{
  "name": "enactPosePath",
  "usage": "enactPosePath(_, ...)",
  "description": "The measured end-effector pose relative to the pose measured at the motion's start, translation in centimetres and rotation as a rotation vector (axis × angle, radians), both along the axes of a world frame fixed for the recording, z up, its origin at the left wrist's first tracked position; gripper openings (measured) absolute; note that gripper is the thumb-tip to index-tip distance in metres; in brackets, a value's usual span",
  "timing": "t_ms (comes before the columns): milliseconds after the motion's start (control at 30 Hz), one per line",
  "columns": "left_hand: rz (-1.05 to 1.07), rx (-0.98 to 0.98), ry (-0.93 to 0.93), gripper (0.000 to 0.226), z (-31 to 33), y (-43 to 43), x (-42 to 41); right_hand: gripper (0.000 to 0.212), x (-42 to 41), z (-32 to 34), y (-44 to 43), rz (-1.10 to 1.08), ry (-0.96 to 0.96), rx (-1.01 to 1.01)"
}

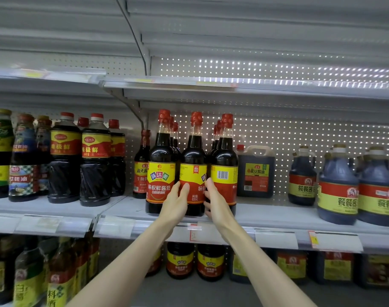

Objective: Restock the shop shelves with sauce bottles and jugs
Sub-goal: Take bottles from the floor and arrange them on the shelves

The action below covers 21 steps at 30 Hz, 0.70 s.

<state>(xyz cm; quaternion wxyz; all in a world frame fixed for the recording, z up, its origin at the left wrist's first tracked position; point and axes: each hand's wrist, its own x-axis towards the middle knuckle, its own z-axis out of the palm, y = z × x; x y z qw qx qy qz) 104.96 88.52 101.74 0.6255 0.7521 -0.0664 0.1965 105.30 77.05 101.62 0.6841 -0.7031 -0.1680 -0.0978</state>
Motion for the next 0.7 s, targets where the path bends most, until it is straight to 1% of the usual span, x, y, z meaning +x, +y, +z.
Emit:
enactPosePath(100,0.043,0.059,-0.021,0.056,-0.5,-0.1,-0.3,0.050,0.6,0.4,-0.1,-0.004,0.023,-0.005)
enactPosePath(200,0.058,0.083,-0.048,0.056,-0.7,-0.5,-0.5,0.038,1.1,1.0,0.5,-0.007,0.032,0.006)
enactPosePath(233,0.050,0.076,-0.051,0.057,-0.7,-0.5,-0.5,0.037,1.2,1.1,0.7,-0.014,0.031,0.011)
enactPosePath(333,0.025,0.075,-0.055,0.058,-0.5,-0.4,-0.3,0.048,1.3,0.9,1.1,-0.041,0.039,0.018)
enactPosePath(400,-0.001,0.069,-0.046,0.057,-0.4,-0.1,-0.1,0.049,1.1,0.7,1.0,-0.043,0.022,0.012)
enactPosePath(467,-0.036,0.041,-0.031,0.055,-0.1,0.3,0.0,0.045,0.9,0.4,0.5,-0.028,-0.006,-0.010)
enactPosePath(567,-0.068,-0.001,-0.009,0.055,0.1,0.9,0.3,0.030,0.7,0.2,-0.1,-0.058,-0.029,-0.052)
enactPosePath(667,-0.049,0.012,-0.038,0.054,0.0,0.6,0.0,0.022,1.1,0.6,-0.3,-0.098,-0.046,-0.098)
enactPosePath(700,-0.043,0.015,-0.060,0.054,-0.1,0.4,-0.3,0.022,1.3,0.8,-0.1,-0.102,-0.048,-0.115)
